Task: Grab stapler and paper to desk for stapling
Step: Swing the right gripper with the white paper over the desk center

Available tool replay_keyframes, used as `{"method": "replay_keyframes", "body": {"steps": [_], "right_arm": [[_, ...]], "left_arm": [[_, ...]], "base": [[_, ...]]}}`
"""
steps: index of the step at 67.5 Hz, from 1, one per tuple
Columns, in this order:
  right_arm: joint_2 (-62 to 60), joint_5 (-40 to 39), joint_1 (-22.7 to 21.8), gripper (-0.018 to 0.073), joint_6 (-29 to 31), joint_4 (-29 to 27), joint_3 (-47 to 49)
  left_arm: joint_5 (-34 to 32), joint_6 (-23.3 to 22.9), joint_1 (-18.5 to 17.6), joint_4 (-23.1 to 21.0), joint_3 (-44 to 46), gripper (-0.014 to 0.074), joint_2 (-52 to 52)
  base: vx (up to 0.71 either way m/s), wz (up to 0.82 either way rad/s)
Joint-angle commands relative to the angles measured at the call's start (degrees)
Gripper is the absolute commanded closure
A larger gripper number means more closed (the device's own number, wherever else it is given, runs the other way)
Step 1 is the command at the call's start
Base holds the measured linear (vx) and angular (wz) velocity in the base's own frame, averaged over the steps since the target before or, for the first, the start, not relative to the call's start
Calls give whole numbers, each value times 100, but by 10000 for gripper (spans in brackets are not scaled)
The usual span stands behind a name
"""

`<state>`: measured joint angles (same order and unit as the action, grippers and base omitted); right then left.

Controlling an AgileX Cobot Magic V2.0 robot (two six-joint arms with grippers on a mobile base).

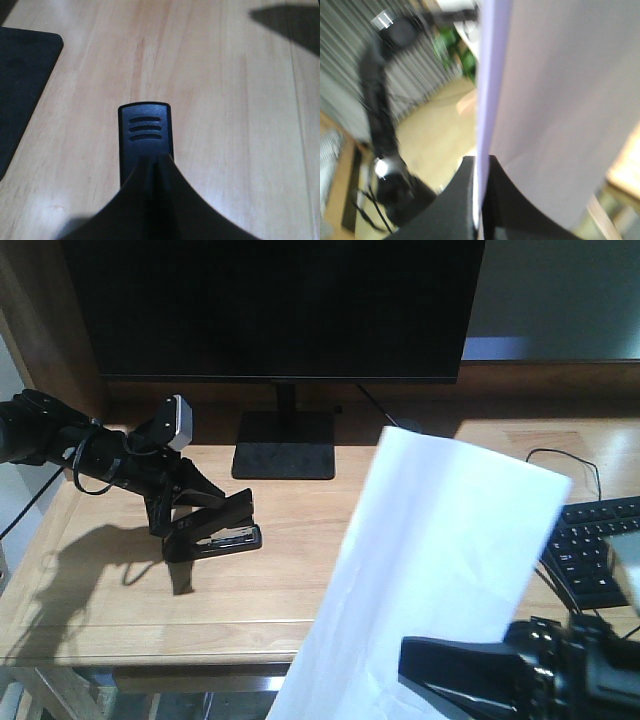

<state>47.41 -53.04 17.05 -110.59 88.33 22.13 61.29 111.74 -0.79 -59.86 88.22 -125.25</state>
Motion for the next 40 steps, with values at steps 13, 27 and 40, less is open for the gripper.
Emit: {"method": "replay_keyframes", "body": {"steps": [13,27,40], "right_arm": [[1321,-80,-13,561,-567,761,1046],[2283,-69,347,561,-556,772,1732],[3134,258,798,561,-614,582,2482]], "left_arm": [[186,-57,-12,-335,139,603,335],[186,-57,-12,-335,139,603,335],[186,-57,-12,-335,139,603,335]], "base": [[0,0],[0,0],[0,0]]}}
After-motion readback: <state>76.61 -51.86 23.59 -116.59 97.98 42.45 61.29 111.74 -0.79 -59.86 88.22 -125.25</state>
